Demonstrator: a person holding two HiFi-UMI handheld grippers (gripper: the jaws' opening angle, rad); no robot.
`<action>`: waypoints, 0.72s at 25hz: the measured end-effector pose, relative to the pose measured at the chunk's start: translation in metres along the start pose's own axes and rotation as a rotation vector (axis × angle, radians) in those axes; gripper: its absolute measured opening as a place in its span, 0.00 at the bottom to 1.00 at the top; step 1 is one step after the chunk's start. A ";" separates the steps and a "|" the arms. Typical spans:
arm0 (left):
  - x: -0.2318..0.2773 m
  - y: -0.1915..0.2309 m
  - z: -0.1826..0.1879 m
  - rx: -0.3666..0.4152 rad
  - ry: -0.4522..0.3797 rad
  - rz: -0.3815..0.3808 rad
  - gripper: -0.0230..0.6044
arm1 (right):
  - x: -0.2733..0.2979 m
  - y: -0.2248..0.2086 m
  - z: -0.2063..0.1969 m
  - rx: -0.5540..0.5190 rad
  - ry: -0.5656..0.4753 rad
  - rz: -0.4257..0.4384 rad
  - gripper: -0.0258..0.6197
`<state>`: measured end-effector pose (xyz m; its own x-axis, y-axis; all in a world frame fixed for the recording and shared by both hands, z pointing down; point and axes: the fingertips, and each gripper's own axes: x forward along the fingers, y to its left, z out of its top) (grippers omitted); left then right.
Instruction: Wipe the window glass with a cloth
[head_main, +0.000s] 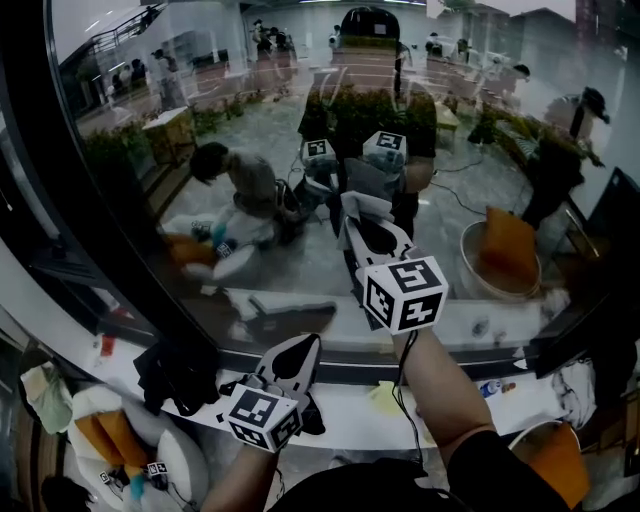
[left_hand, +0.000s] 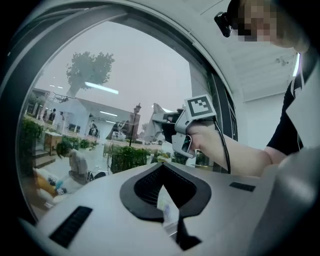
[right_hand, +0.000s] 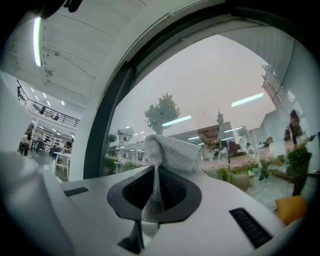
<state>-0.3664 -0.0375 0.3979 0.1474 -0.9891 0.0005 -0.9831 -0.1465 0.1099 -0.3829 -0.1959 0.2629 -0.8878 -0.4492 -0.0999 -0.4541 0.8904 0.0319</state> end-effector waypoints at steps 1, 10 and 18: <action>0.003 -0.003 -0.002 -0.012 0.003 -0.009 0.04 | -0.008 -0.006 0.000 -0.001 -0.001 -0.011 0.10; 0.042 -0.068 -0.015 -0.028 0.035 -0.165 0.04 | -0.112 -0.067 0.004 -0.007 -0.016 -0.145 0.10; 0.066 -0.153 -0.042 -0.013 0.106 -0.289 0.04 | -0.229 -0.112 0.000 0.003 -0.017 -0.247 0.10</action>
<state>-0.2014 -0.0793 0.4230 0.4317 -0.8992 0.0712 -0.8975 -0.4203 0.1335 -0.1283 -0.1924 0.2819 -0.7485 -0.6520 -0.1213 -0.6570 0.7539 0.0016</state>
